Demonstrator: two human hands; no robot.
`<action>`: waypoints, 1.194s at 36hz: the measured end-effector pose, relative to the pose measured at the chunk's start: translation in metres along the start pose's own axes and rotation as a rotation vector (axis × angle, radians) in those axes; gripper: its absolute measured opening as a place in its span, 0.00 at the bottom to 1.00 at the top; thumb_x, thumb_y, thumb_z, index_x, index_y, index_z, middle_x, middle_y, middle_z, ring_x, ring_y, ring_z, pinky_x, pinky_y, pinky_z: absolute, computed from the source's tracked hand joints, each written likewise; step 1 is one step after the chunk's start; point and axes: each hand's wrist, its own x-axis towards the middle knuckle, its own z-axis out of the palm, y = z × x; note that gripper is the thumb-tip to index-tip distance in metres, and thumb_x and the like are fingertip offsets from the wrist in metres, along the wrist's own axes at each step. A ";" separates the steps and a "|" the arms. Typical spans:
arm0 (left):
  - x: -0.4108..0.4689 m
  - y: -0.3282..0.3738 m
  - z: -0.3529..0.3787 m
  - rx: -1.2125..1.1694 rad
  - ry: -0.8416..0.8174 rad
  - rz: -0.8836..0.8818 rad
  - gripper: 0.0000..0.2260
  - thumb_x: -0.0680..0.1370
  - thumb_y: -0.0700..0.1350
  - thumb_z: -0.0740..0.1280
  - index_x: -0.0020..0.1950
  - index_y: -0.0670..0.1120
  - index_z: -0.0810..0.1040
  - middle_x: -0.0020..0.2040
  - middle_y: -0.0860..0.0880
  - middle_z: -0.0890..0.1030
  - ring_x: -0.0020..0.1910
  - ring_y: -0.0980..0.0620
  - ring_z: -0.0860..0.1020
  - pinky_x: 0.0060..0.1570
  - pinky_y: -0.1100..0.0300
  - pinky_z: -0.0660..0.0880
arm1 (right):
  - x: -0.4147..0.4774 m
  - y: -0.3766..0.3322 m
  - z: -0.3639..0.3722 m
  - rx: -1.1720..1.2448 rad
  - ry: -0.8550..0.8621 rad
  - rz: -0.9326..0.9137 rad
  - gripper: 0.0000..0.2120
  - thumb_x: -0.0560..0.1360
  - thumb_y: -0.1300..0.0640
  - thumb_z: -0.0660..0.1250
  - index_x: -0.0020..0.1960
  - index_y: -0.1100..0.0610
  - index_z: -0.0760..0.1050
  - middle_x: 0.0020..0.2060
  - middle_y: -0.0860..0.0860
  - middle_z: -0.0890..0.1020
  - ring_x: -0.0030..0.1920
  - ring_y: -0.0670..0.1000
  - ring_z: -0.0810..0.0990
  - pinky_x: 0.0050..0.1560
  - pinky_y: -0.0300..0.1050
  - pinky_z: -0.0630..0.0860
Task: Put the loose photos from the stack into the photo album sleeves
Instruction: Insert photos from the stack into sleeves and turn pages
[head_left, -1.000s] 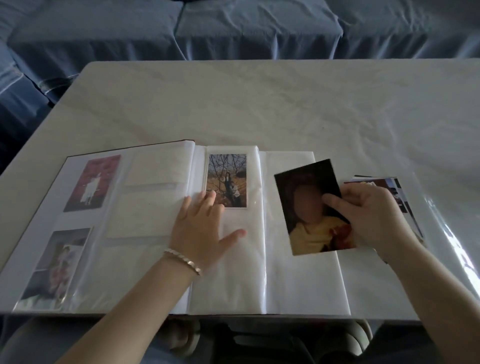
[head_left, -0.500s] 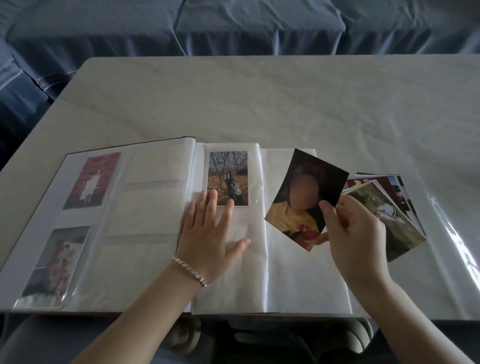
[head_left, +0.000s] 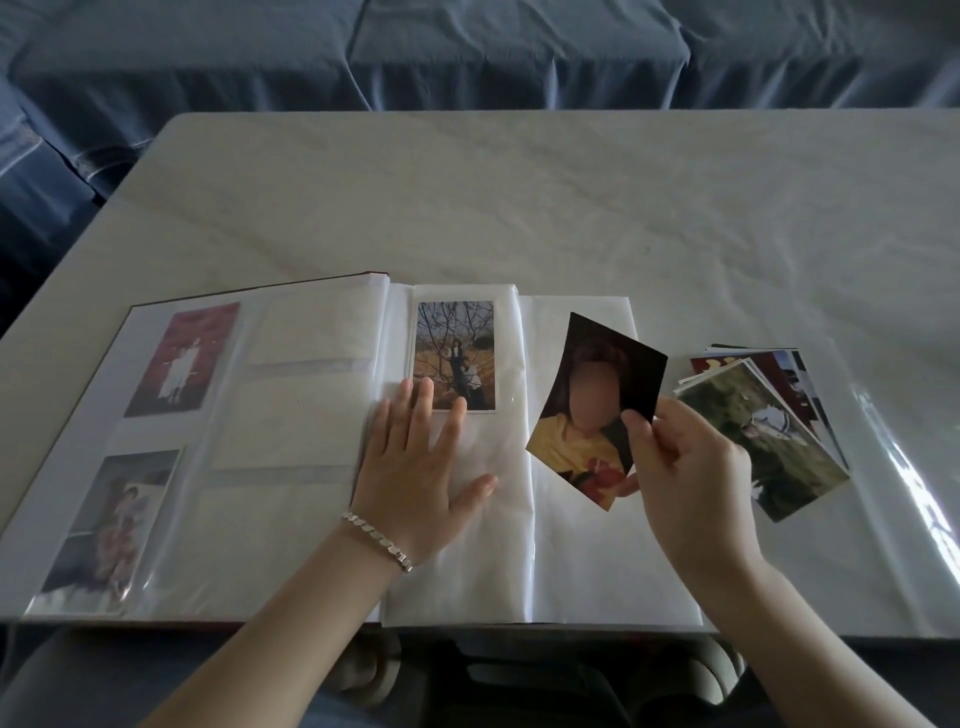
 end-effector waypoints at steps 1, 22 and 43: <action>0.000 0.000 -0.001 -0.008 -0.002 0.003 0.42 0.66 0.68 0.30 0.77 0.51 0.41 0.76 0.41 0.38 0.74 0.42 0.35 0.61 0.54 0.21 | 0.000 0.000 0.000 0.000 0.007 0.002 0.09 0.76 0.62 0.64 0.38 0.63 0.74 0.25 0.55 0.77 0.26 0.54 0.79 0.25 0.53 0.73; 0.007 -0.004 -0.015 -0.053 -0.007 0.002 0.23 0.81 0.56 0.47 0.75 0.51 0.55 0.78 0.46 0.49 0.76 0.48 0.45 0.71 0.54 0.38 | -0.019 -0.003 0.011 0.054 -0.438 0.344 0.07 0.77 0.59 0.64 0.42 0.60 0.77 0.27 0.51 0.82 0.22 0.48 0.78 0.29 0.42 0.76; 0.014 -0.061 -0.023 -0.223 0.093 0.203 0.17 0.79 0.45 0.62 0.68 0.54 0.71 0.71 0.58 0.65 0.73 0.58 0.61 0.71 0.57 0.39 | -0.015 -0.016 0.020 0.166 -0.850 0.549 0.10 0.77 0.56 0.64 0.47 0.63 0.77 0.35 0.55 0.84 0.30 0.51 0.83 0.40 0.49 0.81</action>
